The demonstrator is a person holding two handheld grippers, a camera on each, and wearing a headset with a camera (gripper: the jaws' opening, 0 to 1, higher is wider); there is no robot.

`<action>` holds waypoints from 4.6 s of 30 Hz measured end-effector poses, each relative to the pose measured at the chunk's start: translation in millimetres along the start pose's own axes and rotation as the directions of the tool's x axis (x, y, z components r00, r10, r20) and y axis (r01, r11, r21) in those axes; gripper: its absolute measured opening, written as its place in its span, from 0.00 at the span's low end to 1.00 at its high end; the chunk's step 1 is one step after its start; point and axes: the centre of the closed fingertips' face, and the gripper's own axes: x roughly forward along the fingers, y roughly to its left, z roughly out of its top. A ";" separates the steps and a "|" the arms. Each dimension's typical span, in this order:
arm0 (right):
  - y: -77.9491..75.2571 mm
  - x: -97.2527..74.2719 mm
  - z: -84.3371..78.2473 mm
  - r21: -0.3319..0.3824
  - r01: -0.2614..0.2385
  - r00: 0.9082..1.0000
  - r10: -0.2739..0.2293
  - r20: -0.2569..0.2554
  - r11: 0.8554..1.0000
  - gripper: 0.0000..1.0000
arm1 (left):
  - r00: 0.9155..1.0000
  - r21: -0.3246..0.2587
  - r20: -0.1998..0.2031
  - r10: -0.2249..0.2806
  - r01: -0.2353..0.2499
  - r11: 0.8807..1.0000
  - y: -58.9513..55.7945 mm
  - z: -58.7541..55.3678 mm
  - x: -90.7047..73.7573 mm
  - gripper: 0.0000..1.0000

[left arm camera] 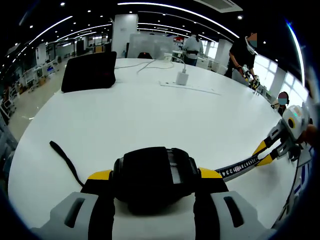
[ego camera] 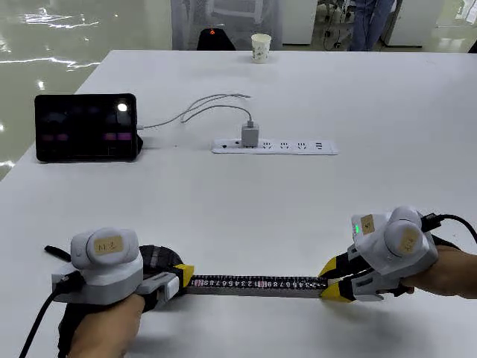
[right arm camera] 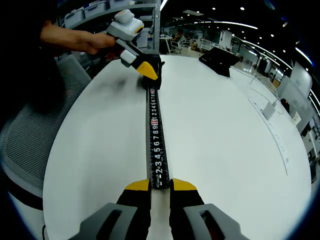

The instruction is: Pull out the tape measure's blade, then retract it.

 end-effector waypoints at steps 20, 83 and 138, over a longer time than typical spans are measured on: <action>0.0 7.2 10.2 -0.001 -0.005 1.000 0.005 0.004 1.000 0.10 | 1.000 -0.001 0.004 -0.004 0.004 1.000 -0.6 -0.2 -1.4 0.59; -2.3 32.0 42.5 -0.013 -0.016 1.000 0.016 0.022 1.000 0.10 | 1.000 -0.020 0.001 -0.020 0.020 1.000 0.9 -1.4 -0.7 0.59; 2.3 71.1 95.3 -0.032 -0.041 0.996 0.043 0.076 0.999 0.10 | 0.999 -0.038 -0.002 -0.035 0.035 0.999 1.2 -1.8 -0.8 0.60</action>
